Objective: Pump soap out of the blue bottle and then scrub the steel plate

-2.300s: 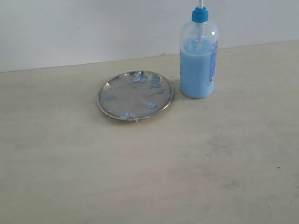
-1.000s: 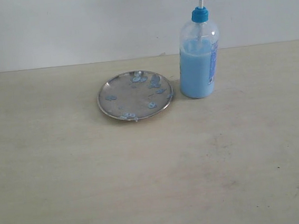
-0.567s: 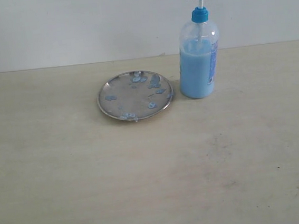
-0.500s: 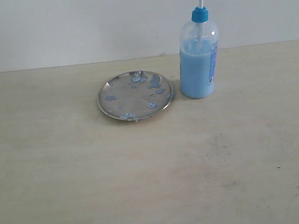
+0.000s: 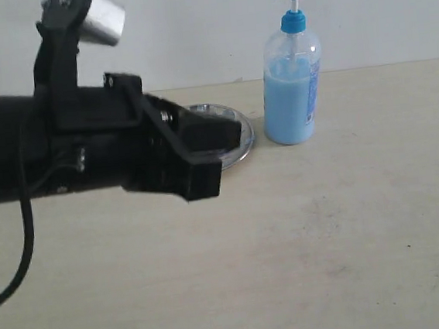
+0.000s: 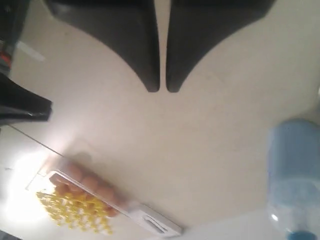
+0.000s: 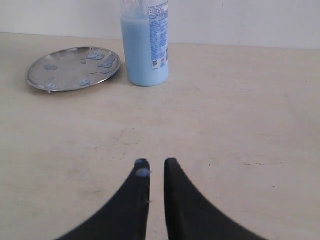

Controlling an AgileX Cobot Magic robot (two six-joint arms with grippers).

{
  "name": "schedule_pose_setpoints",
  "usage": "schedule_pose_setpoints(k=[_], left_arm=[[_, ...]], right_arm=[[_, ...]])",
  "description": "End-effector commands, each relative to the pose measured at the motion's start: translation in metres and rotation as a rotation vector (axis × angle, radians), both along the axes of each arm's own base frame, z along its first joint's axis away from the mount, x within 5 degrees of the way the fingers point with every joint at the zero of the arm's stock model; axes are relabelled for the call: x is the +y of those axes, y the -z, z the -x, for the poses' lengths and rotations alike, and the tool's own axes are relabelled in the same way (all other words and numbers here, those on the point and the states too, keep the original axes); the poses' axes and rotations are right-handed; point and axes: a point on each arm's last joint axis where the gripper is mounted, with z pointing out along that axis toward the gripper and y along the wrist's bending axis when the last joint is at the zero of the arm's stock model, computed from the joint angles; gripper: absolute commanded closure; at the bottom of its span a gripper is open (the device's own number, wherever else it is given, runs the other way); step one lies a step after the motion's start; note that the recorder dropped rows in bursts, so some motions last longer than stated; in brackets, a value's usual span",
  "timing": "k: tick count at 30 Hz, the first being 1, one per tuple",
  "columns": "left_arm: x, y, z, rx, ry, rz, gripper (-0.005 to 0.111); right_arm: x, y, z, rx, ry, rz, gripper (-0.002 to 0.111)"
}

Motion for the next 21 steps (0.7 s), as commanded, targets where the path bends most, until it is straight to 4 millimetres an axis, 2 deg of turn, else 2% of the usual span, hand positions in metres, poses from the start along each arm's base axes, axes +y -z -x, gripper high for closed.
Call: schedule_pose_setpoints(k=[1, 3, 6, 8, 11, 12, 13, 14, 15, 16, 17, 18, 19, 21], left_arm=[[0.017, 0.043, 0.008, 0.284, -0.055, -0.096, 0.102], [0.031, 0.067, 0.01, 0.499, -0.12, -0.193, 0.102], [0.053, 0.089, 0.008, 0.681, -0.063, -0.473, 0.102], [0.065, 0.094, -0.001, 0.76, -0.011, -0.625, 0.102], [0.073, 0.092, -0.027, 0.795, 0.017, -0.714, 0.102], [0.077, 0.084, -0.055, 0.742, -0.033, -0.707, 0.102], [0.078, 0.076, -0.07, 0.706, -0.067, -0.683, 0.102], [0.081, 0.059, -0.099, 0.647, -0.125, -0.633, 0.102], [0.082, 0.052, -0.111, 0.624, -0.145, -0.615, 0.102], [0.086, 0.035, -0.137, 0.568, -0.19, -0.576, 0.102], [0.085, 0.032, -0.149, 0.549, -0.199, -0.562, 0.102], [0.081, 0.027, -0.174, 0.519, -0.185, -0.56, 0.102], [0.078, 0.025, -0.185, 0.503, -0.17, -0.563, 0.102], [0.063, 0.039, -0.224, 0.512, -0.137, -0.548, 0.102]], right_arm=[[-0.001, -0.001, 0.0, -0.009, 0.008, 0.008, 0.107], [-0.001, -0.001, 0.0, -0.009, 0.008, 0.008, 0.107], [-0.001, -0.001, 0.0, -0.009, 0.008, 0.008, 0.107], [-0.001, -0.001, 0.0, -0.009, 0.008, 0.008, 0.107], [-0.001, -0.001, 0.0, -0.009, 0.008, 0.008, 0.107], [-0.001, -0.001, 0.0, -0.009, 0.008, 0.008, 0.107], [-0.001, -0.001, 0.0, -0.009, 0.008, 0.008, 0.107], [-0.001, -0.001, 0.0, -0.009, 0.008, 0.008, 0.107], [-0.001, -0.001, 0.0, -0.009, 0.008, 0.008, 0.107], [-0.001, -0.001, 0.0, -0.009, 0.008, 0.008, 0.107], [-0.001, -0.001, 0.0, -0.009, 0.008, 0.008, 0.107], [-0.001, -0.001, 0.0, -0.009, 0.008, 0.008, 0.107], [-0.001, -0.001, 0.0, -0.009, 0.008, 0.008, 0.107], [-0.001, -0.001, 0.0, -0.009, 0.008, 0.008, 0.107]])
